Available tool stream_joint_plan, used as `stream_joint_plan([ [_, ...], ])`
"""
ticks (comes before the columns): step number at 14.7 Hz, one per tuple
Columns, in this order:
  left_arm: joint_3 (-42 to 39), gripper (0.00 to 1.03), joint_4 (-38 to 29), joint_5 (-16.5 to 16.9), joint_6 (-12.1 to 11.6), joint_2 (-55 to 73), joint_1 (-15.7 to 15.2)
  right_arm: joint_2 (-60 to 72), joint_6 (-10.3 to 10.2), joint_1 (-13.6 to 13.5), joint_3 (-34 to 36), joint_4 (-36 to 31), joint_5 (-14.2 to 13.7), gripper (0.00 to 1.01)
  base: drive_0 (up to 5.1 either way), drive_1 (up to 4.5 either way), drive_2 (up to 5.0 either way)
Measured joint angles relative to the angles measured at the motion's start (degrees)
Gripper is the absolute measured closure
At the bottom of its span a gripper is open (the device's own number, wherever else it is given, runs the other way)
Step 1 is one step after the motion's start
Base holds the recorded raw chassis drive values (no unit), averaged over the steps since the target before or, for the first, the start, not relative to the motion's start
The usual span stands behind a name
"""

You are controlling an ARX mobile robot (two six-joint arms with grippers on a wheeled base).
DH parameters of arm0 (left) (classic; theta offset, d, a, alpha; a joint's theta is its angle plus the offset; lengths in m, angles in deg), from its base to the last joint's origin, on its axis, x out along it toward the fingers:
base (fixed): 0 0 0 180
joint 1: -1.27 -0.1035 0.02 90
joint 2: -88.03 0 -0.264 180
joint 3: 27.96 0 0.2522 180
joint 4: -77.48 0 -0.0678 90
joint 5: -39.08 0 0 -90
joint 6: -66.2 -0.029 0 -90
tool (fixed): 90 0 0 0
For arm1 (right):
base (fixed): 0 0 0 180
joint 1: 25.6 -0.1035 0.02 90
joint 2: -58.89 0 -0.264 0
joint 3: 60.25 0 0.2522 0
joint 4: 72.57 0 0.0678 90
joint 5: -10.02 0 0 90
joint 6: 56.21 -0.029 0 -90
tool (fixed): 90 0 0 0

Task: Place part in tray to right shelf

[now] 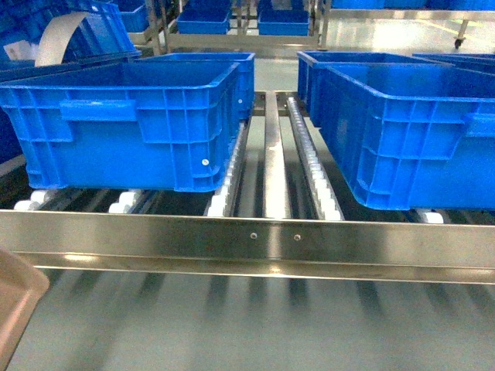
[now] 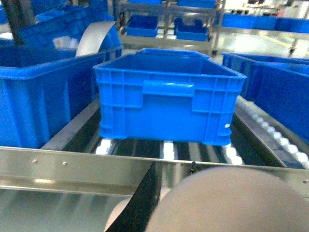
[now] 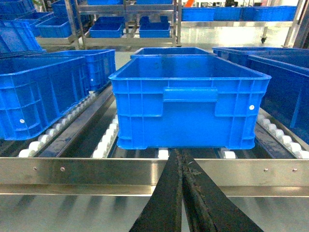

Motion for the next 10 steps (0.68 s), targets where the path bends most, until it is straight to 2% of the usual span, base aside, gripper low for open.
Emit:
stream_joint_plan([
  [6, 0.0, 0.9, 8.9, -0.04, 0.02, -9.46, 0.0, -6.93, -0.13, 0.0, 0.0, 7.08, 0.0, 0.99, 0.0, 0.0, 0.0],
  [7, 0.0, 0.9, 10.08, -0.04, 0.02, -10.73, 0.0, -8.15, -0.13, 0.0, -0.02, 8.9, 0.0, 0.99, 0.0, 0.0, 0.0],
  [8, 0.0, 0.9, 11.45, -0.17, 0.04, -12.0, 0.0, -15.04, -0.15, 0.0, -0.04, 17.99, -0.02, 0.99, 0.0, 0.0, 0.0],
  [9, 0.0, 0.9, 12.31, 0.0, 0.0, -12.96, 0.0, -17.03, -0.15, 0.0, -0.22, 16.55, 0.04, 0.99, 0.0, 0.0, 0.0],
  [10, 0.0, 0.9, 13.31, -0.09, 0.0, -13.92, 0.0, -17.0, -0.15, 0.0, -0.02, 18.14, 0.0, 0.99, 0.0, 0.0, 0.0],
])
